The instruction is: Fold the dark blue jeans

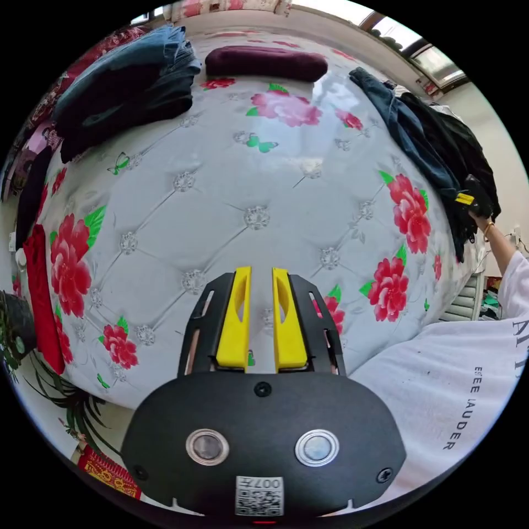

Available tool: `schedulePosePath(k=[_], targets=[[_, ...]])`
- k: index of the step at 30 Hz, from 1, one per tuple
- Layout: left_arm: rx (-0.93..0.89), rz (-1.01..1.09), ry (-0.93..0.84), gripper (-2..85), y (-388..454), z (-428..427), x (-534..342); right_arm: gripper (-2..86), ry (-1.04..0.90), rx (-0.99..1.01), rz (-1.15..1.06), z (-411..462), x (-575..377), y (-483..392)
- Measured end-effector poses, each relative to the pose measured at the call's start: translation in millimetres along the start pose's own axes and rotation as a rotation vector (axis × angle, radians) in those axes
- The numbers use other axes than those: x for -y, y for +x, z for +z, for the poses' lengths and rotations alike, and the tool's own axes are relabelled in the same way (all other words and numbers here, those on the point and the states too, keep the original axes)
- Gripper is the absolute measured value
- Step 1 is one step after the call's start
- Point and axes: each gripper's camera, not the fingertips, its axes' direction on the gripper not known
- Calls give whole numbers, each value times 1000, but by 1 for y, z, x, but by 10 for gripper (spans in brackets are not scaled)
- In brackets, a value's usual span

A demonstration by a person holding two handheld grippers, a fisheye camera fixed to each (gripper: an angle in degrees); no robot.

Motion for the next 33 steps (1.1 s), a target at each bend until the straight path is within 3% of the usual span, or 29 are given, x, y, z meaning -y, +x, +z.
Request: schedulePosePath(k=[3, 9, 16, 21, 26, 29, 33], targets=[[-26, 41, 74, 57, 26, -22, -10, 17, 54, 142, 49, -21, -4, 1], [-31, 81, 95, 50, 57, -31, -54, 4, 485, 500, 25, -112, -97, -50], [-157, -44, 131, 55, 44, -40, -102, 10, 869, 1057, -226, -228, -117, -123], [-148, -187, 244, 60, 7, -74, -137, 23, 1071, 1118, -478, -320, -100, -160], [-60, -218, 334, 67, -11, -107, -170, 35, 1070, 1124, -431, -301, -115, -139], [-66, -86, 345, 78, 10, -115, -161, 45, 955, 1116, -170, -224, -124, -102], [-151, 246, 316, 109, 85, -106, -115, 54, 751, 1220, 189, -103, -162, -55]])
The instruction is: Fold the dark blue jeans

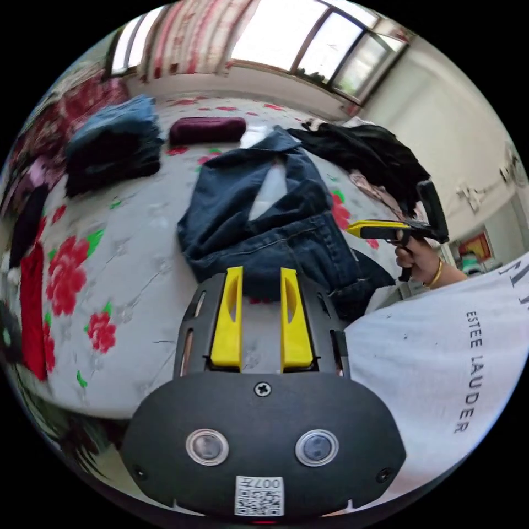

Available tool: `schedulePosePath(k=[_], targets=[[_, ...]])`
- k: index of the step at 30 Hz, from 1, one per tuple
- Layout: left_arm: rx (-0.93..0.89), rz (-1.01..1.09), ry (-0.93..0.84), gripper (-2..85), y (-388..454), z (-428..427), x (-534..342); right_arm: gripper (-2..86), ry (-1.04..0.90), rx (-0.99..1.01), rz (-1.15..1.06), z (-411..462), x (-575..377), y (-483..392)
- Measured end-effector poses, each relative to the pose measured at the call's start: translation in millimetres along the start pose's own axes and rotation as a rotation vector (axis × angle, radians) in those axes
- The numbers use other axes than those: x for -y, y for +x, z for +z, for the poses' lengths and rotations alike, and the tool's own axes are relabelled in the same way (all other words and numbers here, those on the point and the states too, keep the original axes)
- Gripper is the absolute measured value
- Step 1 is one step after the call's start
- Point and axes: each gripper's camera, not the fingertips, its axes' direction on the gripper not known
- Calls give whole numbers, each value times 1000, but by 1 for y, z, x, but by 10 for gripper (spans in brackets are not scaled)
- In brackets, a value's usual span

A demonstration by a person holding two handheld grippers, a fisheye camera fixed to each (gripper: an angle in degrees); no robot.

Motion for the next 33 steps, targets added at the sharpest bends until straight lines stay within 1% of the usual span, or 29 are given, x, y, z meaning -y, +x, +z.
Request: schedulePosePath(k=[1, 2, 4, 6, 7, 8, 9, 10, 11, 12, 13, 14, 16, 17, 18, 19, 20, 21, 22, 23, 24, 25, 26, 28, 29, 31, 32, 33], targets=[[-45, 92, -30, 120, 20, 16, 18, 55, -2, -3, 49, -7, -14, 15], [-59, 134, -50, 125, 29, 26, 26, 55, -9, -10, 66, -8, -19, 20], [-52, 240, -188, 135, 55, 74, 52, 47, -45, -16, 84, -4, -28, 24], [-20, 260, -325, 116, 56, 107, 60, 27, -60, 1, 91, 6, -26, 17], [-44, 242, -347, 69, 49, 111, 63, 16, -74, 13, 83, 12, -20, 9], [-69, 226, -333, 46, 43, 106, 64, 11, -77, 4, 71, 14, -17, 3], [-116, 176, -273, 19, 28, 87, 63, 6, -86, 16, 4, 16, -9, -13], [-155, 119, -208, 3, 8, 63, 58, 2, -92, 72, -79, 17, -1, -31], [-176, 101, -182, 0, -2, 51, 55, 1, -99, 108, -121, 19, 3, -40], [-180, 69, -133, -5, -24, 25, 45, 0, -125, 188, -204, 23, 12, -60], [-136, 39, -99, -7, -46, 3, 33, -1, -153, 266, -284, 30, 21, -82], [-110, 17, -87, -8, -58, -7, 27, -1, -169, 311, -318, 35, 25, -93], [7, -115, -17, -9, -114, -51, 6, -1, -253, 517, -415, 57, 41, -137], [44, -155, 4, -9, -128, -63, 1, 0, -267, 546, -435, 61, 44, -147], [122, -254, 62, -8, -159, -89, -8, 1, -277, 563, -475, 65, 47, -165], [192, -385, 138, -7, -189, -117, -19, 4, -281, 538, -514, 63, 48, -176], [215, -456, 173, -6, -204, -130, -25, 5, -275, 515, -524, 61, 47, -178], [255, -614, 233, -3, -230, -151, -40, 9, -259, 465, -522, 56, 45, -174], [339, -759, 295, 1, -244, -172, -56, 14, -242, 408, -485, 52, 43, -162], [372, -794, 324, 9, -246, -181, -63, 17, -228, 379, -453, 49, 41, -152], [408, -824, 370, 24, -244, -194, -73, 22, -189, 330, -367, 42, 39, -128], [413, -813, 396, 38, -235, -201, -80, 26, -145, 295, -258, 33, 35, -97], [410, -806, 396, 45, -229, -200, -84, 29, -119, 285, -193, 28, 33, -79], [356, -806, 324, 65, -196, -180, -98, 34, -13, 270, 50, 3, 21, -6], [327, -808, 299, 69, -186, -171, -101, 35, 14, 268, 101, -4, 18, 11], [185, -796, 195, 96, -133, -125, -110, 37, 100, 277, 255, -30, 9, 74], [160, -788, 161, 103, -118, -113, -111, 38, 116, 276, 288, -36, 8, 87], [122, -763, 87, 118, -86, -90, -110, 39, 152, 274, 346, -48, 9, 112]])
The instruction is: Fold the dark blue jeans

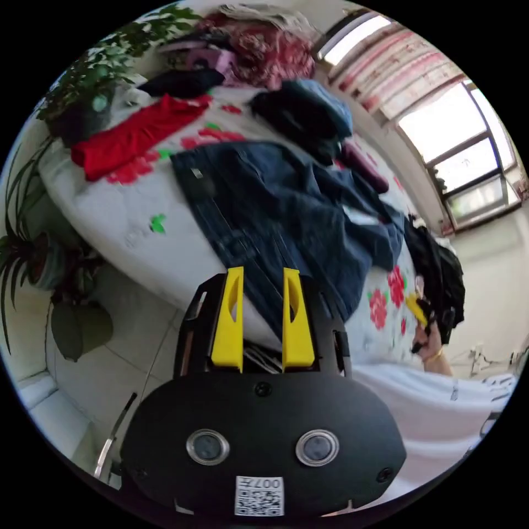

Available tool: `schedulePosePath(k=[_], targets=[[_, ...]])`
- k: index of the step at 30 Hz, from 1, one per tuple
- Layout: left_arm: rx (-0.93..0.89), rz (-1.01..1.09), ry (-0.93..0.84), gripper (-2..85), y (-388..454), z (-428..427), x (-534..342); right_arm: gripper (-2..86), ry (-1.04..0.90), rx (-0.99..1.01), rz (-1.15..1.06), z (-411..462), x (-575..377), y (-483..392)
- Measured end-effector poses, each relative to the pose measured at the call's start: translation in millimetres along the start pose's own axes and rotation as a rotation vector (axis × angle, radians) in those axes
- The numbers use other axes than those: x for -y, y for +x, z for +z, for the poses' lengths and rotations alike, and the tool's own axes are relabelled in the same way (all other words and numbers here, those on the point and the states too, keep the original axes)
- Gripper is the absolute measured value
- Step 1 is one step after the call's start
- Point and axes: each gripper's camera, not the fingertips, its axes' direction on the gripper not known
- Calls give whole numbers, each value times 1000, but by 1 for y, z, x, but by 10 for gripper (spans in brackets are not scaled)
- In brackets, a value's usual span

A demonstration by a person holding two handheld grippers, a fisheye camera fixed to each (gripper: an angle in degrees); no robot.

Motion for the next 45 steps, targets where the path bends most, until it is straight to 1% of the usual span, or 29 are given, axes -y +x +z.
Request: schedulePosePath(k=[1, 2, 5, 7, 8, 9, 10, 11, 12, 14, 16, 17, 19, 21, 24, 26, 29, 32, 33, 34, 35, 36, 37, 38, 39, 40, 41, 42, 45], targets=[[8, 34, -59, 130, 25, 14, -21, 40, 37, 8, 28, -15, 11, 15], [15, 51, -75, 135, 38, 19, -30, 41, 52, 7, 34, -22, 17, 20], [137, 202, -57, 140, 100, 33, -59, 45, 98, -18, 43, -41, 52, 41], [307, 410, -39, 118, 148, 53, -69, 49, 93, -26, 60, -40, 81, 54], [354, 452, -56, 108, 157, 62, -70, 50, 90, -30, 69, -38, 89, 57], [444, 514, -119, 89, 169, 84, -71, 53, 81, -47, 93, -33, 103, 62], [457, 558, -140, 59, 177, 92, -71, 56, 74, -62, 110, -27, 116, 65], [469, 558, -130, 43, 179, 90, -69, 58, 70, -65, 113, -23, 122, 66], [500, 526, -144, 23, 179, 85, -62, 64, 57, -66, 116, -15, 134, 68], [497, 449, -115, 5, 168, 58, -52, 72, 36, -76, 116, -3, 151, 69], [495, 316, -8, -3, 142, 0, -49, 81, 8, -98, 116, 16, 167, 69], [484, 283, 16, -4, 135, -15, -49, 79, -3, -100, 127, 21, 169, 69], [470, 153, 108, -6, 108, -68, -52, 66, 40, -69, 131, 29, 174, 65], [463, 76, 132, -6, 89, -91, -54, 46, 47, -66, 130, 34, 174, 63], [378, -45, 145, -6, 61, -105, -52, 16, -52, 44, 165, 48, 173, 73], [355, -72, 135, -6, 54, -103, -49, 7, -32, 94, 187, 44, 165, 80], [362, -74, 98, -6, 49, -98, -41, 2, 39, 190, 140, 16, 148, 78], [320, -37, 100, -6, 50, -104, -37, 3, 195, 301, -1, -57, 117, 56], [292, 6, 100, -6, 54, -106, -37, 5, 291, 340, -94, -101, 97, 41], [271, 64, 85, -6, 59, -104, -38, 8, 370, 312, -222, -145, 72, 23], [266, 92, 71, -6, 62, -101, -39, 12, 386, 262, -268, -163, 61, 15], [252, 137, 31, -5, 65, -93, -40, 20, 373, 127, -296, -187, 43, 6], [228, 165, -26, -5, 65, -80, -41, 37, 320, -3, -263, -197, 31, 10], [222, 171, -55, -5, 64, -73, -41, 45, 276, -54, -229, -197, 27, 17], [228, 174, -103, -5, 61, -58, -42, 64, 175, -136, -104, -190, 20, 41], [250, 171, -139, -5, 56, -46, -44, 77, 72, -151, -9, -182, 8, 70], [256, 166, -153, -5, 53, -41, -45, 80, 37, -142, 36, -180, 1, 83], [250, 142, -175, -5, 46, -36, -47, 86, 49, -119, 125, -184, -20, 109], [220, 109, -131, -5, 36, -47, -49, 94, 214, -83, 321, -200, -72, 156]])
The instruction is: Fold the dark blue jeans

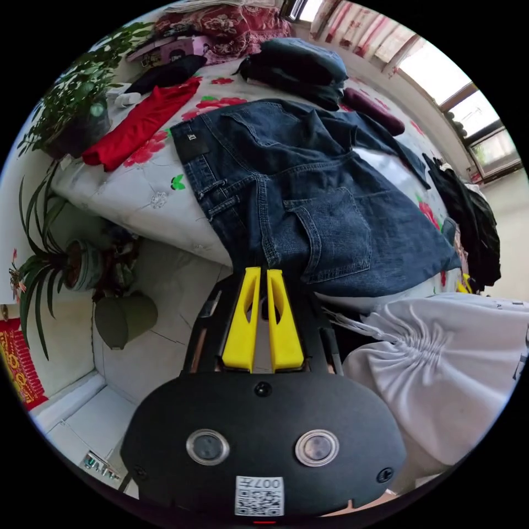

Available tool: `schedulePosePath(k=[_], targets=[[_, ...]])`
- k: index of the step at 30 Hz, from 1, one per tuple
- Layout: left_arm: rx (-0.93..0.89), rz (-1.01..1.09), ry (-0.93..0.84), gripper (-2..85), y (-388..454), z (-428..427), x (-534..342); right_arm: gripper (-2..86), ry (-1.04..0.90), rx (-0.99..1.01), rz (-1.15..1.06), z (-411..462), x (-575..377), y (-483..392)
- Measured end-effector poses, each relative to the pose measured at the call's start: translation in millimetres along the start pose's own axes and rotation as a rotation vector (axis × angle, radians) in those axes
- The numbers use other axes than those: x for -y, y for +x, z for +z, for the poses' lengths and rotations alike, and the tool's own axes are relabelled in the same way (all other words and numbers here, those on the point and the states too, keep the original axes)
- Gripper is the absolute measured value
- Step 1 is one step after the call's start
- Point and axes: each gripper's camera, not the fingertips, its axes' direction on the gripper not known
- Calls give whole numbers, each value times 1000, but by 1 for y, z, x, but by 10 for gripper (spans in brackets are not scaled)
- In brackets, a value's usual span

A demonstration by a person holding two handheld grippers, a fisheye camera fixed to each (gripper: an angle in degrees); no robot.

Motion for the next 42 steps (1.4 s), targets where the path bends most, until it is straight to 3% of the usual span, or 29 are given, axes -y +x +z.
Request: schedulePosePath(k=[3, 8, 15, 17, 24, 26, 30, 34, 38, 42], targets=[[9, -26, 37, -6, -12, -18, 1, 99, 52, 92, 113, 2, -12, 36], [-23, -136, 148, -6, -36, -51, -1, 97, 33, 174, 55, 32, 17, 21], [-23, -171, 189, -7, -45, -66, -11, 18, -181, 50, -56, 116, 65, -35], [-34, -186, 198, -8, -46, -68, -12, 8, -128, 147, -112, 102, 75, -59], [-47, -98, 187, -7, -20, -66, -10, 6, 243, 342, -541, -70, 63, -163], [-45, -82, 164, -7, -16, -60, -11, 13, 251, 299, -530, -82, 53, -151], [-75, -121, 98, -6, -27, -42, -12, 50, 146, -5, -302, -39, 39, -71], [-51, -111, 37, -6, -28, -31, -11, 67, 34, 5, -125, 9, 2, 1], [-4, -78, 13, -5, -19, -30, -12, 70, 4, -76, -202, 34, -30, -9], [24, -126, 29, 1, -22, -37, -20, 73, -63, -211, -413, 62, -45, -65]])
